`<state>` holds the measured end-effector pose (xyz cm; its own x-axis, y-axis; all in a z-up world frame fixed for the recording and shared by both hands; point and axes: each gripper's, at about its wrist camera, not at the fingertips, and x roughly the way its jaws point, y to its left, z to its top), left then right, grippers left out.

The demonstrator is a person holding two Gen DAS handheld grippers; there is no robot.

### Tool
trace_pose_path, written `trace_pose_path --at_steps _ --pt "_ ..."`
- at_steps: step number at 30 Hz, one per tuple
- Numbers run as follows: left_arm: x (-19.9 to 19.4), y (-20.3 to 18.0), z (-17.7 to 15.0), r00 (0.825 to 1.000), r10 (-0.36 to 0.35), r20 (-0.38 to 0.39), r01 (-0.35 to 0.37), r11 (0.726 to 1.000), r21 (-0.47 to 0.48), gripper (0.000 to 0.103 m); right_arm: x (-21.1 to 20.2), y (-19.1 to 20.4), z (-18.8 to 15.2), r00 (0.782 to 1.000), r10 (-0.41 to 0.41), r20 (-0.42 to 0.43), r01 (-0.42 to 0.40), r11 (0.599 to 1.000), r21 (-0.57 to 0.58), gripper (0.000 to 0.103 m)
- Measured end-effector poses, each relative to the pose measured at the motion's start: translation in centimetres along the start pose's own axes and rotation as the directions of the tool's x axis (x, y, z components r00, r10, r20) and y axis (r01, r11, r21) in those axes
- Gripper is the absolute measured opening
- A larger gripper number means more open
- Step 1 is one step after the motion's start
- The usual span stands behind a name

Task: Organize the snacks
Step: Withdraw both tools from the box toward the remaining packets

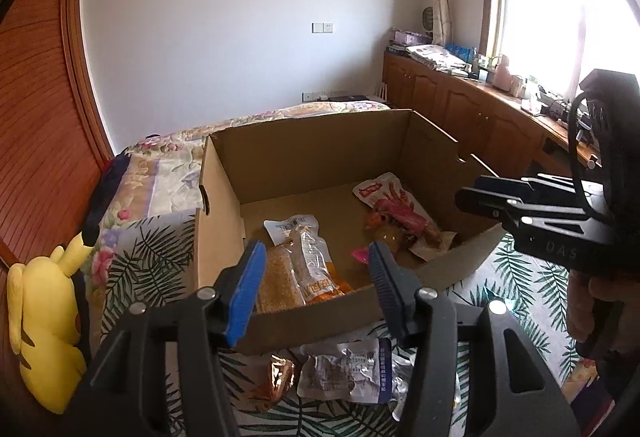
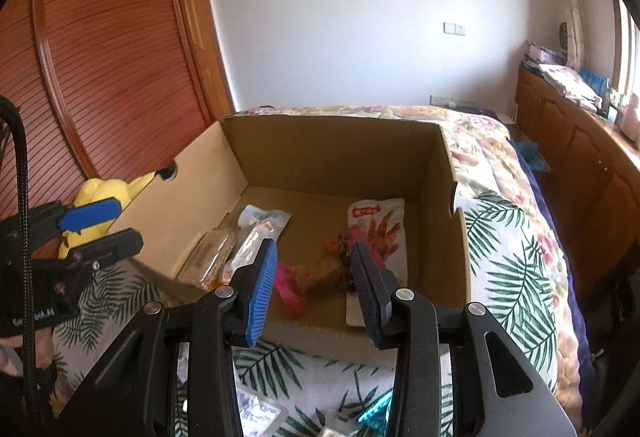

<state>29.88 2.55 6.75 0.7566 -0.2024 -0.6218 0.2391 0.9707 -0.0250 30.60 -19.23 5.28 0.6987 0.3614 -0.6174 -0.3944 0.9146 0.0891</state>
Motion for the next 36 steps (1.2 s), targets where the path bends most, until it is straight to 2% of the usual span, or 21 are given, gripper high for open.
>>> trace_pose_path --at_steps 13,20,26,36 --pt "-2.8 -2.2 -1.5 0.998 -0.06 0.037 0.058 0.998 0.032 0.055 -4.8 1.4 -2.2 0.997 0.044 0.062 -0.04 0.996 -0.075 0.039" --pt "-4.6 -3.7 -2.3 0.993 -0.108 0.057 0.105 0.993 0.053 0.056 -6.4 1.7 -3.9 0.995 0.067 0.068 -0.061 0.993 -0.098 0.039" --pt "-5.2 -4.8 -3.7 0.992 -0.116 0.055 0.111 0.991 0.081 0.057 -6.0 1.4 -6.3 0.997 0.066 0.039 -0.062 0.993 -0.096 0.04" --pt "-3.7 -5.4 -7.1 0.993 -0.115 -0.004 0.115 0.989 0.091 0.057 -3.4 0.0 -10.4 0.998 0.051 -0.048 -0.054 0.996 -0.069 0.043"
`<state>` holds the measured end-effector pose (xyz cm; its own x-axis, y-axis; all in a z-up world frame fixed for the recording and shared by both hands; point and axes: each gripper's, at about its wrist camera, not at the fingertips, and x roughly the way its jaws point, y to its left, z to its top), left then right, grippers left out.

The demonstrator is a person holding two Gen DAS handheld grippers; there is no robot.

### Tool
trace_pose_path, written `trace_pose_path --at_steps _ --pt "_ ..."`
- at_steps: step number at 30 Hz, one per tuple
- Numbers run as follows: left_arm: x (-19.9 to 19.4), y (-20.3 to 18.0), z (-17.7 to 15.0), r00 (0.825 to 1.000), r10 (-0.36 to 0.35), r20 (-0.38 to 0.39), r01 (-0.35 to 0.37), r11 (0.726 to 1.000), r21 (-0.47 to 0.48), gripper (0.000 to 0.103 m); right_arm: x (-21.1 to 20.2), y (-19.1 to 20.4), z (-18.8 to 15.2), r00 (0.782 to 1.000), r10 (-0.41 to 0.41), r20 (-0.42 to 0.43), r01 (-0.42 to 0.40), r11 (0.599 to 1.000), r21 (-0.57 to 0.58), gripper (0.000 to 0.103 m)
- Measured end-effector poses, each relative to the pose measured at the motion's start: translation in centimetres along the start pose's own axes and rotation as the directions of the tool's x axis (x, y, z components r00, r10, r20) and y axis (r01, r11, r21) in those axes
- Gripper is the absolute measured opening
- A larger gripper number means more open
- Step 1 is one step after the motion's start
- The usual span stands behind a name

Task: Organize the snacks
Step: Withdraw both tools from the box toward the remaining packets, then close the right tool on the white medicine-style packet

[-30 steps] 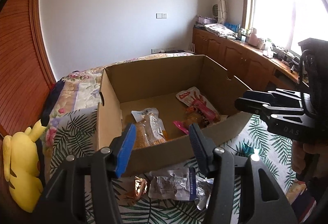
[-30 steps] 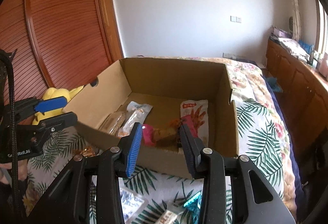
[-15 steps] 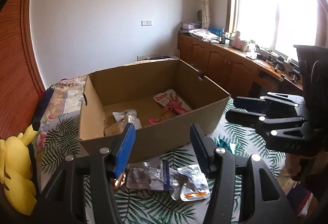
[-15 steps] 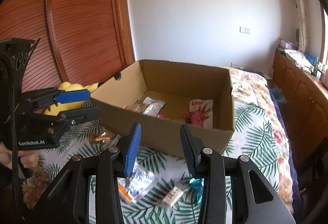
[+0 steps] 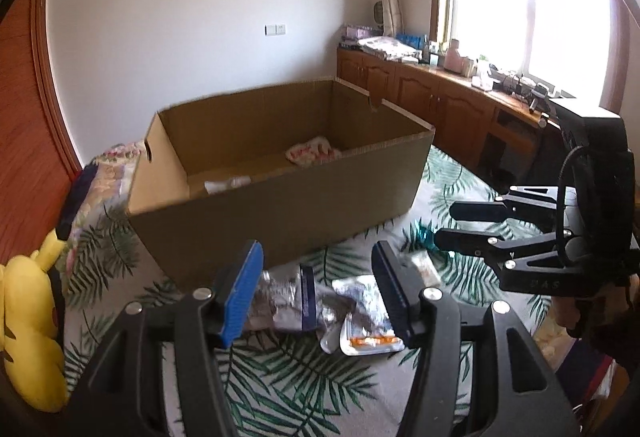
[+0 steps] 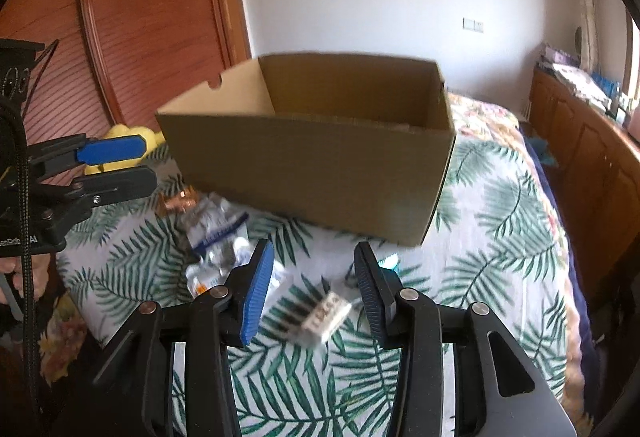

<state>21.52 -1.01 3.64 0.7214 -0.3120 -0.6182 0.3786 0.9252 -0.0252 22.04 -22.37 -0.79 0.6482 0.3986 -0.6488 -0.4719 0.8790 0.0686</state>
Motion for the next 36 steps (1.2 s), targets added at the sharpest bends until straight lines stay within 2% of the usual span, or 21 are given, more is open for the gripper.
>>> trace_pose_path --at_steps 12,17,24,31,36 --pt "2.2 1.5 -3.9 0.997 0.022 -0.075 -0.025 0.999 -0.038 0.057 3.1 3.0 -2.0 0.997 0.048 -0.053 -0.048 0.999 0.005 0.052" --pt "2.5 2.3 -5.0 0.995 0.03 -0.091 -0.035 0.998 -0.056 0.057 4.6 4.3 -2.0 0.997 0.042 -0.065 -0.041 0.999 0.018 0.057" --pt "2.5 3.8 -6.2 0.993 0.042 -0.106 -0.051 0.995 -0.084 0.057 6.7 5.1 -1.7 0.997 -0.017 -0.072 0.02 0.999 0.041 0.061" --pt "2.5 4.9 -7.0 0.992 0.047 -0.115 -0.06 0.993 -0.106 0.057 7.6 5.1 -1.5 0.996 0.0 -0.087 0.008 0.997 0.082 0.063" --pt "2.5 5.2 -7.1 0.992 0.047 -0.113 -0.06 0.991 -0.116 0.057 7.9 5.8 -1.7 0.995 -0.022 -0.102 0.027 0.999 0.046 0.068"
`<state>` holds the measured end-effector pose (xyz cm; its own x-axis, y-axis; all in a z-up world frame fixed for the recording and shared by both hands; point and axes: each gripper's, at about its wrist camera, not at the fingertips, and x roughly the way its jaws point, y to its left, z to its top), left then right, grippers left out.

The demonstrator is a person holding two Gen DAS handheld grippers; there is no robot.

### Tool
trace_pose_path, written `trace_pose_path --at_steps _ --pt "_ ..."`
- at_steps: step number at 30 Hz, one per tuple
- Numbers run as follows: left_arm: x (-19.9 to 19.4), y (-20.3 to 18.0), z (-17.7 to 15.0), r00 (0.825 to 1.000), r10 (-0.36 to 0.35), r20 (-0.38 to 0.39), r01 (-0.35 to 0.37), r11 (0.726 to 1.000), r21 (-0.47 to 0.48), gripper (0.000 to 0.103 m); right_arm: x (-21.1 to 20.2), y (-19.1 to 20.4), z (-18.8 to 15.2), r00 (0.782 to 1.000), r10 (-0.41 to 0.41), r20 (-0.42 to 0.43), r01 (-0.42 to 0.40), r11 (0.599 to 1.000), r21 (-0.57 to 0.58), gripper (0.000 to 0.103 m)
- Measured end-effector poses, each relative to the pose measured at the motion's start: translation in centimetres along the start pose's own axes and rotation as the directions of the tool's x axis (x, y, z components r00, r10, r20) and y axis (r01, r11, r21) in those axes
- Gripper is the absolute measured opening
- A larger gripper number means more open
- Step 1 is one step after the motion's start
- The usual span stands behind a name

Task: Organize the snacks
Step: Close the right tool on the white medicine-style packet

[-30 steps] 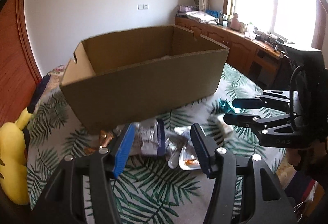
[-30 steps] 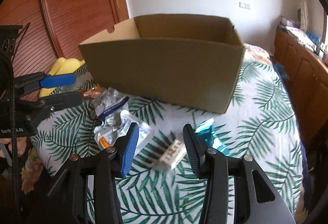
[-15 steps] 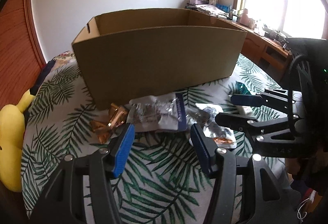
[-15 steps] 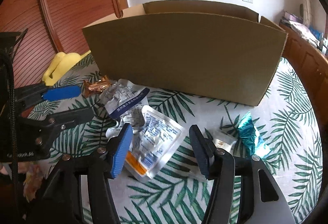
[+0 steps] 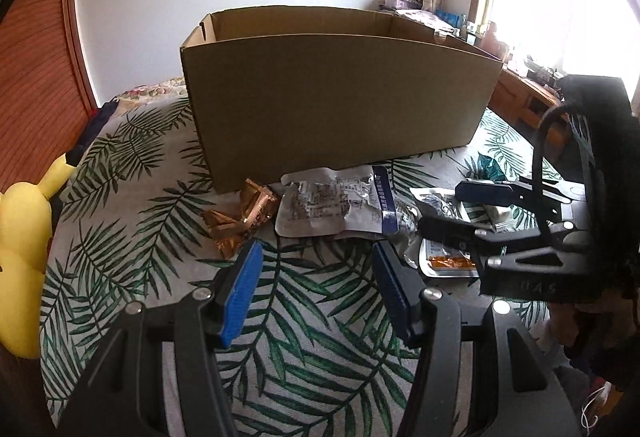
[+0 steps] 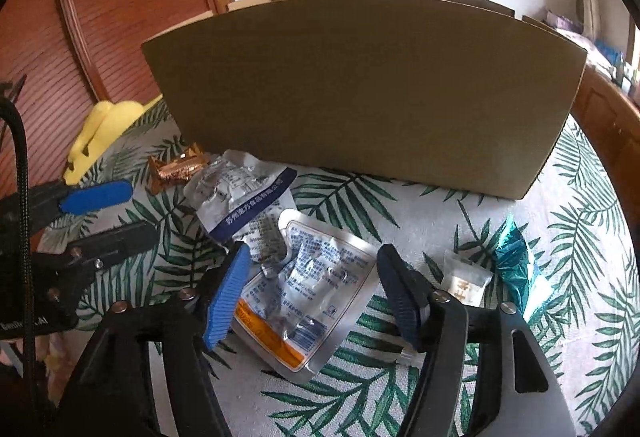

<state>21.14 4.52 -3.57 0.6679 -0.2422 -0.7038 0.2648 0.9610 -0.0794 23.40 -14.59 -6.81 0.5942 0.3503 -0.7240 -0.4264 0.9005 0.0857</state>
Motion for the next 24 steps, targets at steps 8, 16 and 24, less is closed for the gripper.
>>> trace_pose_path --at_steps 8,16,24 --pt "0.0 -0.2 0.0 1.0 -0.005 -0.001 0.005 1.0 0.006 0.057 -0.1 -0.1 -1.1 0.998 -0.059 -0.032 0.058 0.997 -0.047 0.072" --pt "0.0 -0.4 0.1 1.0 -0.012 0.0 0.012 1.0 0.003 0.057 -0.7 -1.8 -1.5 0.997 -0.046 -0.054 0.045 0.999 -0.026 0.072" --pt "0.4 -0.7 0.1 1.0 -0.019 0.002 0.019 1.0 -0.004 0.057 -0.4 -1.7 -1.2 0.998 -0.035 -0.058 0.033 0.999 -0.036 0.072"
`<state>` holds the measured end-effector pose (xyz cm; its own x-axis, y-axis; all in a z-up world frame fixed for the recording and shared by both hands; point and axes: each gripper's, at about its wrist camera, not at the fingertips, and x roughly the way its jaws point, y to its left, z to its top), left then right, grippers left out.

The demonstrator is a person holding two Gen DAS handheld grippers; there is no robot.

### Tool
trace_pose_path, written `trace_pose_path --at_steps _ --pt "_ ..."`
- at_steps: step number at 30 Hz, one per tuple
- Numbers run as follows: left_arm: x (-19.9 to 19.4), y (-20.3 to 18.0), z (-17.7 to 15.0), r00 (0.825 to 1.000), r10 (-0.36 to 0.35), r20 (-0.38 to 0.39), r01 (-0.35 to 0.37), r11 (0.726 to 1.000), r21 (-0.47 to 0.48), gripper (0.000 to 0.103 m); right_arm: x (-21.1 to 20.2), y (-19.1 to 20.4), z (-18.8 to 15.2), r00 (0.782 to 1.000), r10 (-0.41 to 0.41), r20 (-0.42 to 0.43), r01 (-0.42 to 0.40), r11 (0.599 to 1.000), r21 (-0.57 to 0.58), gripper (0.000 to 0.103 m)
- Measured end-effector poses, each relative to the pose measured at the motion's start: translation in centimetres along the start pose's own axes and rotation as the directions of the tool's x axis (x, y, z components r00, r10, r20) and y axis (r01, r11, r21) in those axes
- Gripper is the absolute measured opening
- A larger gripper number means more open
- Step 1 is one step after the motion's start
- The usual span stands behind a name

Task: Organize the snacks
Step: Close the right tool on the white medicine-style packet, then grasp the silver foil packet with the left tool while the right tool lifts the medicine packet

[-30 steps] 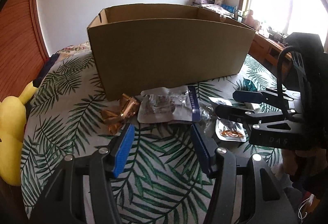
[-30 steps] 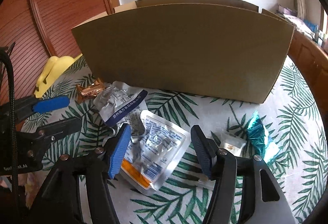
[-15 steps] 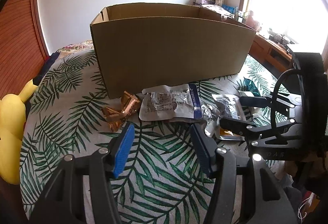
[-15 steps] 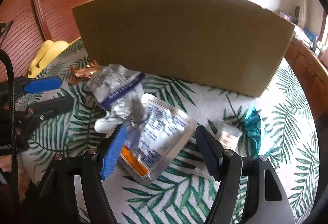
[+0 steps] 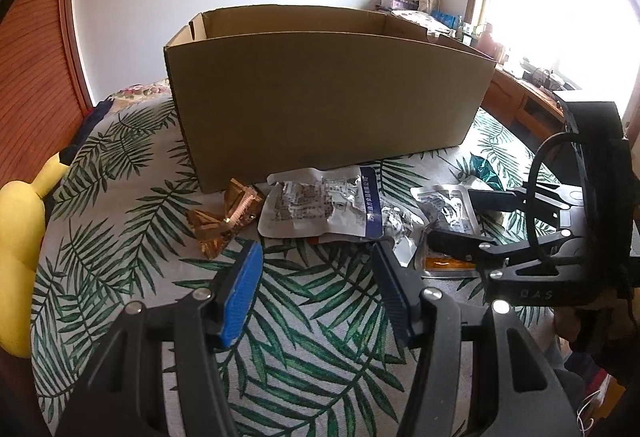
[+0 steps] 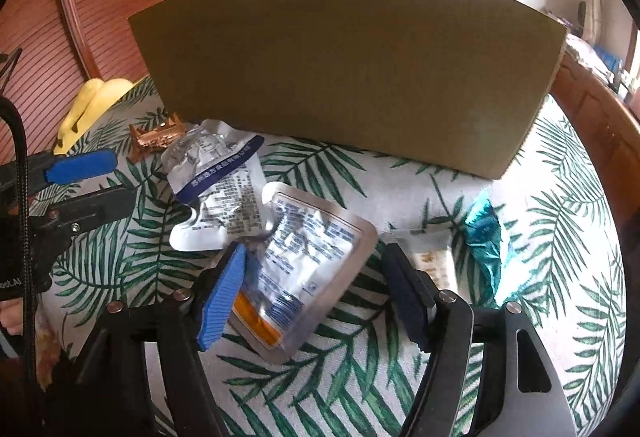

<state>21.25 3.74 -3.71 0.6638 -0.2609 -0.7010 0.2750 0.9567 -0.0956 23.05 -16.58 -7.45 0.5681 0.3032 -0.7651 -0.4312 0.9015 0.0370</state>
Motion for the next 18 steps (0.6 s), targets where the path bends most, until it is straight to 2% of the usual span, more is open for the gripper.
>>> trace_pose_path --at_steps 4,6,7,10,18 --pt "0.1 -0.1 0.2 1.0 -0.002 0.004 0.002 1.0 -0.002 0.057 -0.1 0.3 0.0 1.0 0.013 0.001 -0.013 0.999 -0.029 0.06" --pt "0.2 -0.1 0.3 1.0 -0.004 0.005 0.004 1.0 -0.006 0.057 -0.2 0.6 0.0 1.0 0.031 0.005 -0.03 0.999 -0.043 0.047" --pt "0.3 -0.1 0.4 1.0 -0.004 0.005 0.004 1.0 -0.008 0.057 -0.3 0.7 0.0 0.999 0.039 0.004 -0.038 0.998 -0.051 0.044" --pt "0.7 -0.2 0.7 1.0 -0.007 0.001 0.007 1.0 -0.011 0.057 -0.5 0.9 -0.4 0.999 0.046 0.011 -0.045 0.995 -0.087 0.043" --pt "2.4 -0.1 2.3 1.0 0.005 0.008 -0.005 1.0 -0.016 0.061 -0.5 0.6 -0.7 0.998 0.06 0.024 -0.058 0.996 -0.072 0.044"
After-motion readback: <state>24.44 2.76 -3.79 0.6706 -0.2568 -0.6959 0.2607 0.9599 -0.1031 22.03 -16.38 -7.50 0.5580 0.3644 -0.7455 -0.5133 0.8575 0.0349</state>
